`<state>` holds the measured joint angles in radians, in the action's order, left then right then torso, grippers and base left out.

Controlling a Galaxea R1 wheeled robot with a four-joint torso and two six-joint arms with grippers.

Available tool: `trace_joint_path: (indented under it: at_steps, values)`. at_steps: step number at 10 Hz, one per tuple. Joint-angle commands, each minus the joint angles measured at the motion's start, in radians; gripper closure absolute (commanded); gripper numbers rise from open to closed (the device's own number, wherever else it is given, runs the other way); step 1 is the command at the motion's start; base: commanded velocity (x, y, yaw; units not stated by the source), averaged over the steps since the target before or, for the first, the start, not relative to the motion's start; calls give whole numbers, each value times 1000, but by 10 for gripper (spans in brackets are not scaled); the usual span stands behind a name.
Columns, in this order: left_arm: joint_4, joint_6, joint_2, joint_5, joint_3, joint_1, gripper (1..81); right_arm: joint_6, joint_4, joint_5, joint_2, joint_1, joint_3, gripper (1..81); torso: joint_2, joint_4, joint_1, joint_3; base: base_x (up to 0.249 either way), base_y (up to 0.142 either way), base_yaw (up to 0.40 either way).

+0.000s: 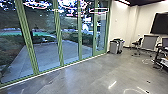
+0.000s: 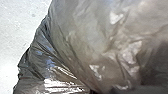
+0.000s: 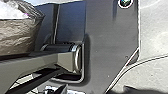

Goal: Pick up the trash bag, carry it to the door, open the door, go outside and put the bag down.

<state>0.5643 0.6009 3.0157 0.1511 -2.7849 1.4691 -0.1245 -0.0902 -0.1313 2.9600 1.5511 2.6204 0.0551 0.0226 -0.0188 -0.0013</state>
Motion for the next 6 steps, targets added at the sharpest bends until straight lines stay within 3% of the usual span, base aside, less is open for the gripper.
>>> trace_joint_path:
  at_steps: [1,6]
  values:
    - [3,4,-9,71,-4,-60,811,0,-3,-60,-2,-53,-1,10,0,0,0,0,0,0,-204]
    - [3,7,-7,73,-4,-60,811,-1,-3,-62,0,-51,1,10,0,0,0,0,0,0,-207]
